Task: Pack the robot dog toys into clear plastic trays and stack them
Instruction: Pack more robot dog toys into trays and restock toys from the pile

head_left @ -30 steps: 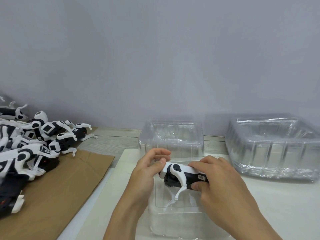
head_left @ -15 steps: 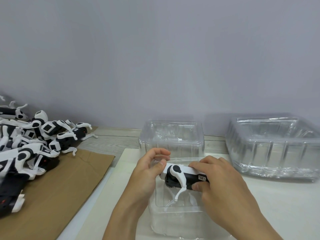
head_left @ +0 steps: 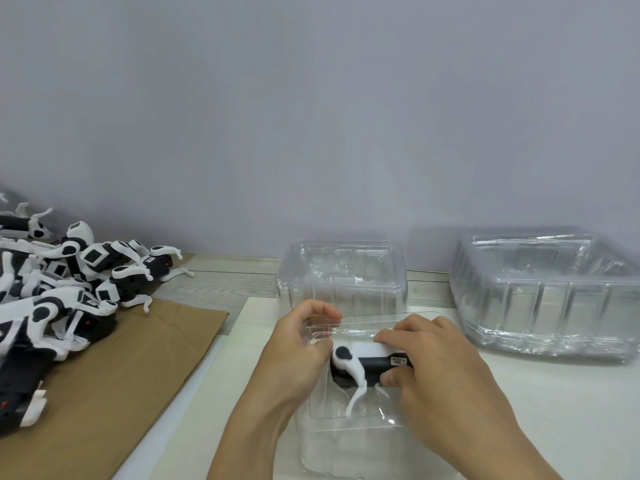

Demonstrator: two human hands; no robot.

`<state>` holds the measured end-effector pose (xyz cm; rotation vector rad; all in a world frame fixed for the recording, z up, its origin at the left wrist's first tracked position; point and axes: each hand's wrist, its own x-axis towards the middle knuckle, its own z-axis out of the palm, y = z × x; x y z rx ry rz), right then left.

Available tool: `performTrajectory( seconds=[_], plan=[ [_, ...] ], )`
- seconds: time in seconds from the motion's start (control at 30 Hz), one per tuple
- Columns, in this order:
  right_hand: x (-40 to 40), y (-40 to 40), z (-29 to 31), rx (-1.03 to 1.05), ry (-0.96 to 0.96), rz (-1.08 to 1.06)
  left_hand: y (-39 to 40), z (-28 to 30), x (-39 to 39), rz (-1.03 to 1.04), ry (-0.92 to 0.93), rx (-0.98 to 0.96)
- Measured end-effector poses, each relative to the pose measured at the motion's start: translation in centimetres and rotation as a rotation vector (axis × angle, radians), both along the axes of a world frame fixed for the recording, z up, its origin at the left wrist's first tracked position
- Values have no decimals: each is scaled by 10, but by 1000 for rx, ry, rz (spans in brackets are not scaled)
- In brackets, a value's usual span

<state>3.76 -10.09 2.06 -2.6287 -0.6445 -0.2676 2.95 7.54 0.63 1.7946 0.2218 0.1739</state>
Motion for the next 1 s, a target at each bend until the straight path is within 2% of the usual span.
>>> performTrajectory(
  seconds=[0.4, 0.77, 1.0],
  plan=[
    [0, 1, 0, -6, 12, -14, -3, 2, 1, 82, 66, -26],
    [0, 1, 1, 56, 35, -11, -1, 2, 1, 51, 70, -2],
    [-5, 4, 13, 84, 61, 139, -3, 3, 2, 81, 92, -28]
  ],
)
